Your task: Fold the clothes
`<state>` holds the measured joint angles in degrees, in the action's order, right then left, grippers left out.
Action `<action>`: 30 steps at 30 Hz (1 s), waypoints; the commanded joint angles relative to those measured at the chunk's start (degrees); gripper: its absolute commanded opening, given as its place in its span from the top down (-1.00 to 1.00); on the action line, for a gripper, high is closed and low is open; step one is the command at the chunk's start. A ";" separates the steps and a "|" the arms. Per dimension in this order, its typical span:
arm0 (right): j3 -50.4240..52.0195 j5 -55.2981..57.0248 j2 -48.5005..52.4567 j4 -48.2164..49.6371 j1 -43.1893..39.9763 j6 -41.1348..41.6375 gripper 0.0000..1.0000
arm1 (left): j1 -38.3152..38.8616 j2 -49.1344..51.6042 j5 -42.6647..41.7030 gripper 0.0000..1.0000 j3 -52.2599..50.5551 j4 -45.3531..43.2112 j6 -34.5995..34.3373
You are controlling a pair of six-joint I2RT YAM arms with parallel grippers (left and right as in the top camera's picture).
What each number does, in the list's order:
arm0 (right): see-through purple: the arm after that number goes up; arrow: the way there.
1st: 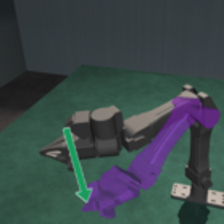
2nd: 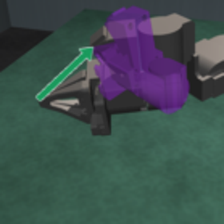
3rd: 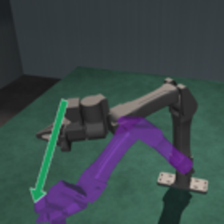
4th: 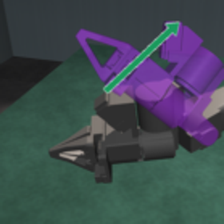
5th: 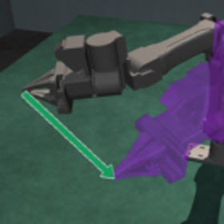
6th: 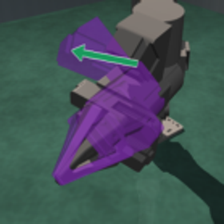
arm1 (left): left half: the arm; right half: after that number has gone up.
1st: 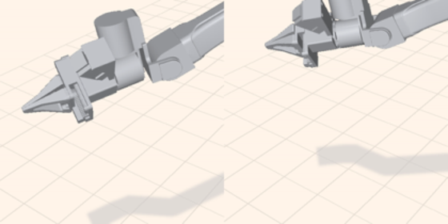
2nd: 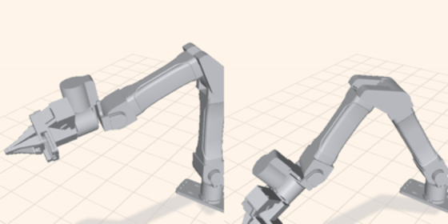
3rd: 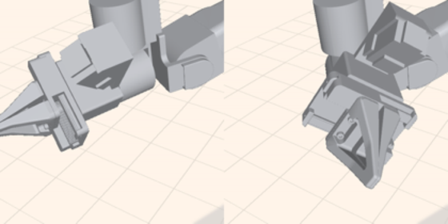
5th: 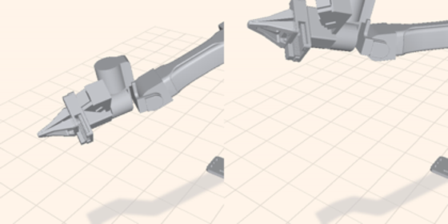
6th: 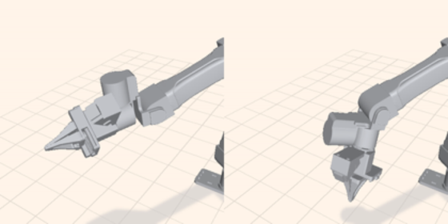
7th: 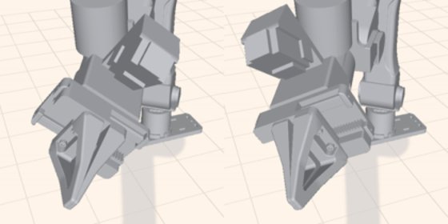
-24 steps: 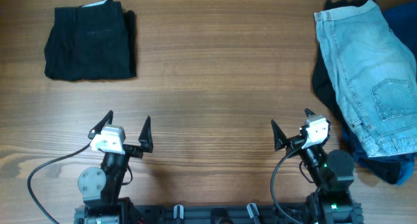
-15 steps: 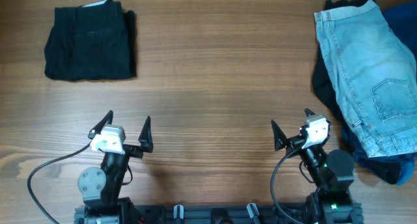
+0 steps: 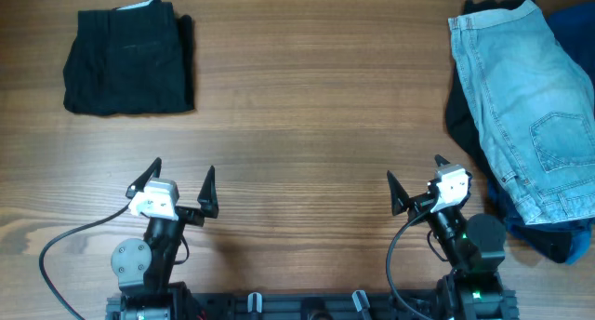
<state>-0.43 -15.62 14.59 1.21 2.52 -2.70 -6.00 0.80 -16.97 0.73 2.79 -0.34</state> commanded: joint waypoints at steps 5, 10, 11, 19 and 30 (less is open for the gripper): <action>0.13 -1.16 0.26 0.22 -0.35 -0.17 -1.00 | -0.28 -0.42 0.50 -1.00 -0.39 -0.02 -0.15; 0.13 -1.14 0.26 0.22 -0.35 -0.22 -0.99 | -0.28 -0.42 0.50 -0.99 -0.39 -0.02 -0.13; 0.13 -1.16 0.26 0.22 -0.35 -0.20 -0.99 | -0.28 -0.42 0.50 -1.00 -0.39 -0.02 -0.13; 0.13 -1.03 0.26 1.95 -0.35 -0.11 -0.99 | -0.28 -0.42 0.57 -0.99 -0.39 -0.07 -0.11; 0.13 -3.41 0.26 9.94 -0.35 1.31 -0.99 | -0.28 -0.42 16.63 -1.00 -0.39 1.31 0.04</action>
<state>-0.38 -16.69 14.70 7.94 2.52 -2.70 -6.02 0.80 -7.22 0.73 3.55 -0.34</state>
